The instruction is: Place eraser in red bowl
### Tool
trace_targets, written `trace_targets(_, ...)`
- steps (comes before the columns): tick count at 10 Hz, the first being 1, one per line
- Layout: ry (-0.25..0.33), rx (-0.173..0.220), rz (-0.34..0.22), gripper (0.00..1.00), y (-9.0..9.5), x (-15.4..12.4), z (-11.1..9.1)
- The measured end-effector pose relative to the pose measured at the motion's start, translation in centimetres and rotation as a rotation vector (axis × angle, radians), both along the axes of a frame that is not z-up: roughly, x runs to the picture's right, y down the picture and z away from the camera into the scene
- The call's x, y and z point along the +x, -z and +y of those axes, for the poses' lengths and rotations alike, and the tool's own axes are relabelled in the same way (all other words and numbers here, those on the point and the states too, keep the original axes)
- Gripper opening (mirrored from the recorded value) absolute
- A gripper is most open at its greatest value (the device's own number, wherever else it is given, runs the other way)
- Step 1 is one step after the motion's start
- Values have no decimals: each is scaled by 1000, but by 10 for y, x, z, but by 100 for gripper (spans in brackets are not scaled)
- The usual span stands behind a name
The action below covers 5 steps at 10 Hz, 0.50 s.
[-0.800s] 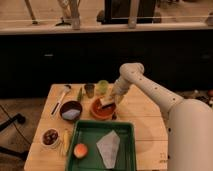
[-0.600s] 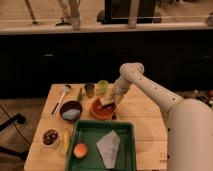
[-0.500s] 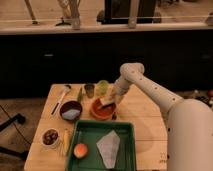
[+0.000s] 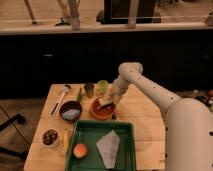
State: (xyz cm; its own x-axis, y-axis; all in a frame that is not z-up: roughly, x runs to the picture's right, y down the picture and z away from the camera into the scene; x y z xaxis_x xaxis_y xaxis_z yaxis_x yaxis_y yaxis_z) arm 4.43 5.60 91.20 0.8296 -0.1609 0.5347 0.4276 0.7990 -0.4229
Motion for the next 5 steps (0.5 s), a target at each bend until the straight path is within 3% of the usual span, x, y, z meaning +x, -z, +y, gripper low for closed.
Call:
trace_targets(1,18,0,-24,0,3,-12,0)
trace_targets(5,32,-13,-70,0,11,-28,2)
